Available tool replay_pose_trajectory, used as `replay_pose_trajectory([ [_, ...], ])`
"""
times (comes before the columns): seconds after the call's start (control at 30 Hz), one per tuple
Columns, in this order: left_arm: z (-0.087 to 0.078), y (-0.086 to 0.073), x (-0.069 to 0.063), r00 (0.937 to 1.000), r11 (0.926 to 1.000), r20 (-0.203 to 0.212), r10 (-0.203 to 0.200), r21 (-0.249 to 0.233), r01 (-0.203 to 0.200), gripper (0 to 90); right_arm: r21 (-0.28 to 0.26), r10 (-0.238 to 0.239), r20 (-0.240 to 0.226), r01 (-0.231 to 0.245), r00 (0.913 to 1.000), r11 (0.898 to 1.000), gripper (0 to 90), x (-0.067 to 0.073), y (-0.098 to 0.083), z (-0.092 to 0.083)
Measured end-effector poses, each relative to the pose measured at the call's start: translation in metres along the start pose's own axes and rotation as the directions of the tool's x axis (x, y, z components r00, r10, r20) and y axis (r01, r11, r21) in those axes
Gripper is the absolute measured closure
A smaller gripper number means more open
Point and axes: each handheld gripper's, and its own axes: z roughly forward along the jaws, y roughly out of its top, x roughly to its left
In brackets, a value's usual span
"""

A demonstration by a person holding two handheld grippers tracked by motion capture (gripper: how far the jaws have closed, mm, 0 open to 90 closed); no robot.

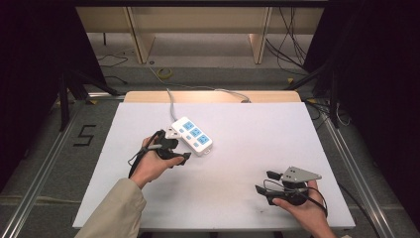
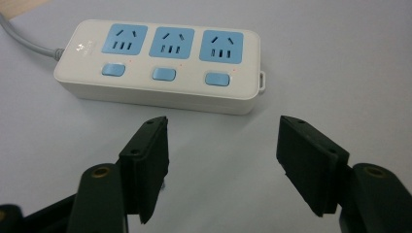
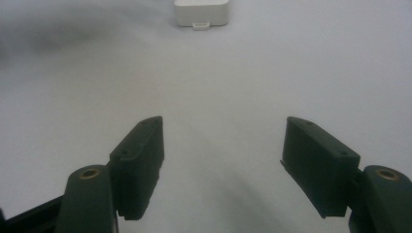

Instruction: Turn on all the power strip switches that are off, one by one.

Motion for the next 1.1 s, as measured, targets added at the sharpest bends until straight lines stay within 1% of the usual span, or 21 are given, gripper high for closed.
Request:
replay_pose_trajectory([
  [0.1, -0.002, -0.005, 0.001, 1.0000, 0.9999, -0.001, -0.007, -0.011, 0.007, 33.0, 0.001, 0.000, 0.001, 0.000, 1.0000, 1.000, 32.3, 0.000, 0.000, 0.000],
  [0.2, -0.006, -0.010, 0.003, 1.0000, 0.9998, -0.003, 0.001, -0.021, -0.001, 30.4, -0.003, 0.000, 0.002, 0.000, 1.0000, 1.000, 32.3, 0.000, 0.000, 0.000],
  [0.37, -0.013, -0.019, 0.003, 0.9999, 0.9985, -0.012, 0.005, -0.055, -0.006, 27.7, -0.001, 0.002, 0.002, -0.002, 1.0000, 1.000, 32.3, 0.000, 0.000, 0.000],
  [0.47, -0.015, -0.028, 0.003, 0.9998, 0.9975, -0.020, 0.008, -0.070, -0.009, 26.3, -0.001, 0.001, 0.002, -0.001, 1.0000, 1.000, 32.3, 0.000, 0.000, 0.000],
  [0.77, -0.024, -0.052, 0.004, 0.9993, 0.9956, -0.027, 0.027, -0.089, -0.030, 23.4, 0.003, 0.002, 0.001, -0.002, 1.0000, 1.000, 32.3, 0.000, 0.000, 0.000],
  [0.93, -0.030, -0.064, 0.008, 0.9989, 0.9956, -0.043, 0.017, -0.091, -0.021, 23.1, 0.003, 0.002, 0.001, -0.002, 1.0000, 1.000, 32.2, -0.001, 0.000, 0.000],
  [1.1, -0.039, -0.077, 0.013, 0.9979, 0.9928, -0.065, 0.004, -0.119, -0.012, 23.1, 0.004, 0.003, 0.001, -0.003, 1.0000, 1.000, 32.2, -0.001, 0.000, 0.000],
])
